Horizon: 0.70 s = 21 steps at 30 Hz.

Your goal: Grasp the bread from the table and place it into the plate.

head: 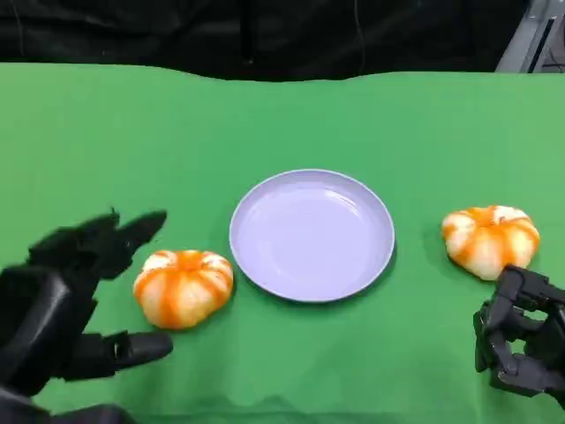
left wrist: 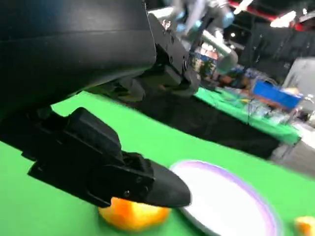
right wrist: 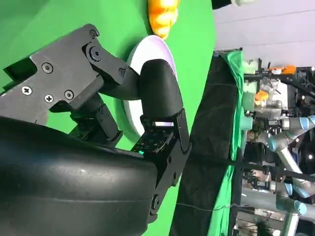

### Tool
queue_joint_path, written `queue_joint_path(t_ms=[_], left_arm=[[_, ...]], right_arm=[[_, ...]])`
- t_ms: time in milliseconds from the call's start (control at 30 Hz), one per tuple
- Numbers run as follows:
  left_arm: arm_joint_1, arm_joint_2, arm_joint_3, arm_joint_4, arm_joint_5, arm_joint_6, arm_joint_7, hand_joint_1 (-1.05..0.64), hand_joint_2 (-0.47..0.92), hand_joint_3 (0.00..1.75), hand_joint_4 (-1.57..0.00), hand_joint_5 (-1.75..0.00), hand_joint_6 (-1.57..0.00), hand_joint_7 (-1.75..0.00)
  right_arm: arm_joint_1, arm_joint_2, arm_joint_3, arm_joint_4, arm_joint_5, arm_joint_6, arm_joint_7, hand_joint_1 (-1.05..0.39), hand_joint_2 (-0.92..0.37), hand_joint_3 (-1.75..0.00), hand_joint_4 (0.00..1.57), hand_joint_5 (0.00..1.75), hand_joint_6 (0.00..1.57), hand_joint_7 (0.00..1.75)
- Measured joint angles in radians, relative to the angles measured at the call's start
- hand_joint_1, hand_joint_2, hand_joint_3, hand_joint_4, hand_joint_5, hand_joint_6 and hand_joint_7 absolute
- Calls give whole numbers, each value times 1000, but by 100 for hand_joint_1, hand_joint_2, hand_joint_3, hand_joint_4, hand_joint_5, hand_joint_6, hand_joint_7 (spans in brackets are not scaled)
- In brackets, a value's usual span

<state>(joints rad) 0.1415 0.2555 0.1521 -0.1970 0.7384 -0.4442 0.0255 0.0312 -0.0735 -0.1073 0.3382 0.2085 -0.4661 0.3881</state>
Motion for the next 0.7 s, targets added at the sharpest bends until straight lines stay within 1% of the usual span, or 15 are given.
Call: queue_joint_path(t_ms=[67,133,300,400,533,700], left_arm=[[-11,14,-22,-58,92,74,-8,-105,92,21,-21,0,-27,-1],[-31,21,-52,-75,151,137,-18,-105,92,17,-22,-1,-28,-1],[-142,34,-146,-9,251,270,-40,-105,92,15,-27,-3,-32,-2],[-193,45,-193,36,251,313,-61,-105,92,18,-27,-2,-30,-1],[-250,54,-246,92,220,388,-169,-105,92,19,-29,-3,-32,-2],[-286,67,-287,152,152,419,-220,-105,92,22,-29,-2,-33,-1]], right_arm=[[-3,-1,0,3,0,0,3,-33,-50,-121,99,175,89,162],[-7,-2,0,5,0,0,4,-32,-50,-121,100,175,90,162],[-11,-2,0,-1,-2,1,-2,-31,-50,-121,99,175,90,163],[-9,-2,0,-3,-3,1,-9,-32,-52,-120,99,175,89,164],[-6,0,3,-14,-4,4,-14,-30,-52,-120,100,175,89,163],[-2,1,7,-27,-5,7,-14,-31,-51,-121,99,175,89,162]])
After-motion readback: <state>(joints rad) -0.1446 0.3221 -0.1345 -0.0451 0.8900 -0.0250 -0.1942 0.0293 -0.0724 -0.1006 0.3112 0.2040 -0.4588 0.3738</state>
